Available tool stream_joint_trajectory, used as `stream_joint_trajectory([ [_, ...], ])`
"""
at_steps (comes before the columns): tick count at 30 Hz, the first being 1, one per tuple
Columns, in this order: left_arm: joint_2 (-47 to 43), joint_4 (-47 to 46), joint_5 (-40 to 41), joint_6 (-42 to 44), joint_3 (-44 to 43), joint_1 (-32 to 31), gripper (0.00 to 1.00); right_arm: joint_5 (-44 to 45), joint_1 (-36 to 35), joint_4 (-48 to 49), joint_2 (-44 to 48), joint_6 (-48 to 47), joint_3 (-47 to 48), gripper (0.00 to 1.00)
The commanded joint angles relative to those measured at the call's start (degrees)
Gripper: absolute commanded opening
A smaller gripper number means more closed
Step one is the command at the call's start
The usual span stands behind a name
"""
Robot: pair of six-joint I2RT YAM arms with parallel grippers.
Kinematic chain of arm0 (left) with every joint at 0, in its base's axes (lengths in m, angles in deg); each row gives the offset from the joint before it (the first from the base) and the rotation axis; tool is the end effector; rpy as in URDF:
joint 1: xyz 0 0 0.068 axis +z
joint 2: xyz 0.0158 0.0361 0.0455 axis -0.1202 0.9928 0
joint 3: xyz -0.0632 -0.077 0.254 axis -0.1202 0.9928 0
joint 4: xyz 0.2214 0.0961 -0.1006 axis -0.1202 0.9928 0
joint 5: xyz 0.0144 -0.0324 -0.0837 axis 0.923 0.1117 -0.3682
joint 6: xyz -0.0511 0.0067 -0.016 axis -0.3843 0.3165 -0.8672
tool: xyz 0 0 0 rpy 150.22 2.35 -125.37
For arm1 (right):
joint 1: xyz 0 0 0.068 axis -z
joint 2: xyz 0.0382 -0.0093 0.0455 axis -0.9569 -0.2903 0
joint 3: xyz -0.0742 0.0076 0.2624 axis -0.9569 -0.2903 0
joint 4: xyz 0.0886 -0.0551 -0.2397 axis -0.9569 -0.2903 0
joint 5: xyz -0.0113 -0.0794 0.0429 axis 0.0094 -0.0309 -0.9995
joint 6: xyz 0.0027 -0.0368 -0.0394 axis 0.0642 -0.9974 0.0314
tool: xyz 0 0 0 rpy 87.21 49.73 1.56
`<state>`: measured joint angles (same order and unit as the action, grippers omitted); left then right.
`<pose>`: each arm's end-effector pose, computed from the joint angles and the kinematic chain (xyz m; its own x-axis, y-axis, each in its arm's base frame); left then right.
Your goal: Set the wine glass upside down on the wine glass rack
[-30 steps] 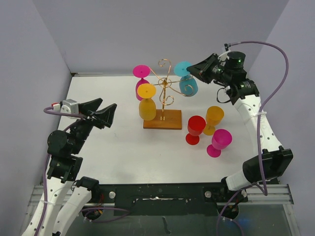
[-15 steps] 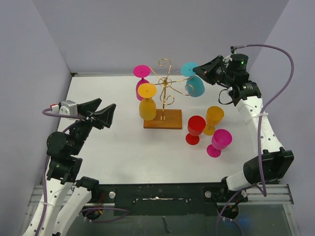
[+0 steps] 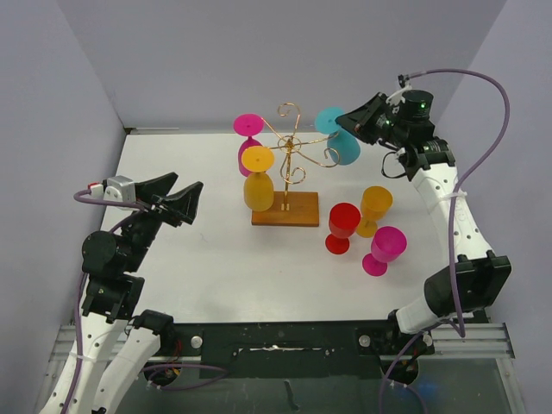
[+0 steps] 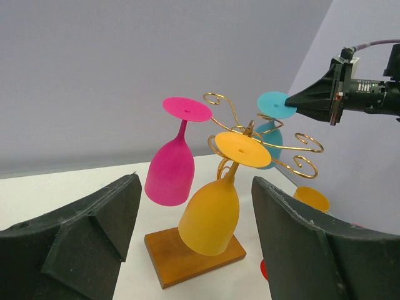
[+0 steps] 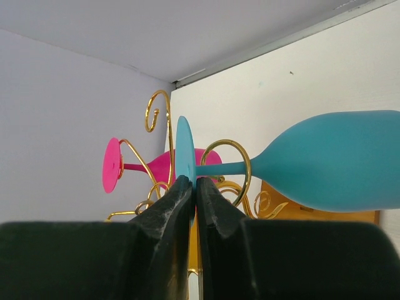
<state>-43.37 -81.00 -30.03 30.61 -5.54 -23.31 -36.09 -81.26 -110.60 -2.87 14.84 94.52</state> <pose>0.1181 -0.0406 0.3912 0.1235 -0.4191 -0.8995 0.5018 0.8084 -0.3077 0.3384 0.0624 0.4309 -0.5751 0.6768 -0.4596 -0.0511 0.5310 0.8458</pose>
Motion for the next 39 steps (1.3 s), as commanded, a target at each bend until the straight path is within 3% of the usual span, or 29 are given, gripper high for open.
stream_joint_trajectory([
  [1,-0.4,-2.36,0.73,0.56,-0.91,0.12,0.7,-1.72,0.93,4.45,-1.03,-3.15,4.05,0.08],
  [12,-0.35,-1.69,0.95,1.08,-1.15,0.08,0.7,-4.6,1.12,1.25,-5.02,-7.49,8.6,0.16],
  [22,-0.91,-2.22,1.15,0.91,-0.1,0.1,0.7,-0.59,0.11,0.27,-4.99,-9.91,8.13,0.29],
  [30,-1.86,-1.85,1.95,0.91,0.69,0.13,0.7,3.22,-0.8,-0.94,-5.15,-13.82,9.25,0.46],
  [36,-1.64,-1.85,1.96,0.99,0.7,0.13,0.7,4.72,-0.9,-1.94,-5.18,-16.53,10.42,0.53],
  [39,-1.64,-1.45,2.06,0.99,0.38,0.1,0.7,6.58,-0.5,-2.48,-3.67,-16.94,11.29,0.61],
])
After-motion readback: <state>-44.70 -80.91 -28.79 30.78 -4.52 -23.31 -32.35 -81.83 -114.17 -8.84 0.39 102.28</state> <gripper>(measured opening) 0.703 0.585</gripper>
